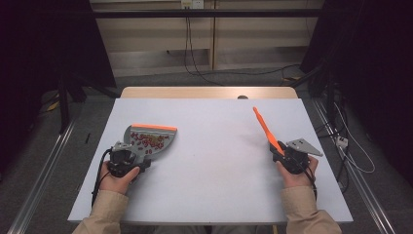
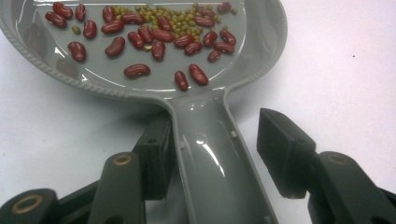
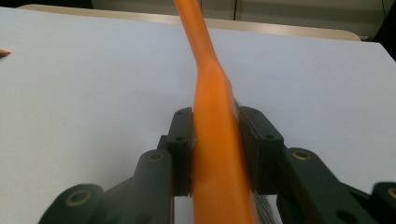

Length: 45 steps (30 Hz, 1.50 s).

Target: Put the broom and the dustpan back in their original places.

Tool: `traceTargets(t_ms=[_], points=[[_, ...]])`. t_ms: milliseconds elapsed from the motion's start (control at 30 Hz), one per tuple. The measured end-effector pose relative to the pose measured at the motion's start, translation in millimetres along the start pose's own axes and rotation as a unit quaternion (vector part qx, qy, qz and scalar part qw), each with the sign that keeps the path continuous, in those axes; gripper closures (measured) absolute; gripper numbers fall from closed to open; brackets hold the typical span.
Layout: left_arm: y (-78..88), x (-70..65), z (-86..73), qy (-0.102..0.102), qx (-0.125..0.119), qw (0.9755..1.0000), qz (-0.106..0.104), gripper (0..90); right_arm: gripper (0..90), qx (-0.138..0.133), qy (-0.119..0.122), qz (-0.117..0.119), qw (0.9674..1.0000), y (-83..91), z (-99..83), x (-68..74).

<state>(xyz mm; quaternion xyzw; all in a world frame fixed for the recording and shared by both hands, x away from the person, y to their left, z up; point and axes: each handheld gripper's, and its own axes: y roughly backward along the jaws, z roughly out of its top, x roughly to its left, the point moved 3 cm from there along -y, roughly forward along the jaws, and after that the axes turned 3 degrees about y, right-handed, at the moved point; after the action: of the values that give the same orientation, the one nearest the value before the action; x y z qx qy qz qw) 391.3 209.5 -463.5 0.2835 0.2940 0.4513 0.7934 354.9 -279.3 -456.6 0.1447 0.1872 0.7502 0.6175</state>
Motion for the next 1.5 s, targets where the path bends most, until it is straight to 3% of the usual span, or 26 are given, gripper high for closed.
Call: traceTargets(t_ms=[433,633,733,800,867,1033,1100,1433,1500], points=[[0.9,-4.7,-1.3,-0.004,0.003,0.9999,-0.011,45.4,65.9,0.001,0.005,0.008,1.0000,-0.9,-1.4,5.8],[1.2,-8.9,-3.4,-0.006,0.000,0.9994,-0.033,43.6,64.0,0.008,0.010,0.022,0.9997,-1.5,-2.8,11.1],[4.6,-9.3,-3.9,-0.008,-0.005,0.9994,-0.032,38.8,56.3,-0.004,0.002,0.067,0.9977,0.2,-2.2,16.2],[9.1,-9.6,-4.1,-0.007,-0.021,0.9993,-0.029,28.9,42.6,-0.009,0.007,0.072,0.9973,4.9,0.2,19.5],[14.0,-10.4,-4.4,-0.009,-0.034,0.9987,-0.036,22.0,36.6,-0.008,0.009,0.080,0.9967,8.8,0.6,20.6],[20.8,-17.0,-0.8,-0.038,-0.081,0.9939,-0.064,13.5,27.5,-0.014,0.015,0.100,0.9948,14.2,-2.2,18.6],[22.9,-18.3,1.0,-0.047,-0.096,0.9923,-0.062,12.2,24.8,-0.015,0.020,0.099,0.9948,15.9,-1.9,17.3],[32.6,-19.7,4.2,-0.079,-0.140,0.9820,-0.099,8.9,22.0,-0.023,0.016,0.104,0.9942,28.0,-4.5,9.7],[34.3,-19.8,3.7,-0.082,-0.143,0.9809,-0.103,8.8,21.7,-0.022,0.017,0.109,0.9937,29.7,-6.1,9.6]])
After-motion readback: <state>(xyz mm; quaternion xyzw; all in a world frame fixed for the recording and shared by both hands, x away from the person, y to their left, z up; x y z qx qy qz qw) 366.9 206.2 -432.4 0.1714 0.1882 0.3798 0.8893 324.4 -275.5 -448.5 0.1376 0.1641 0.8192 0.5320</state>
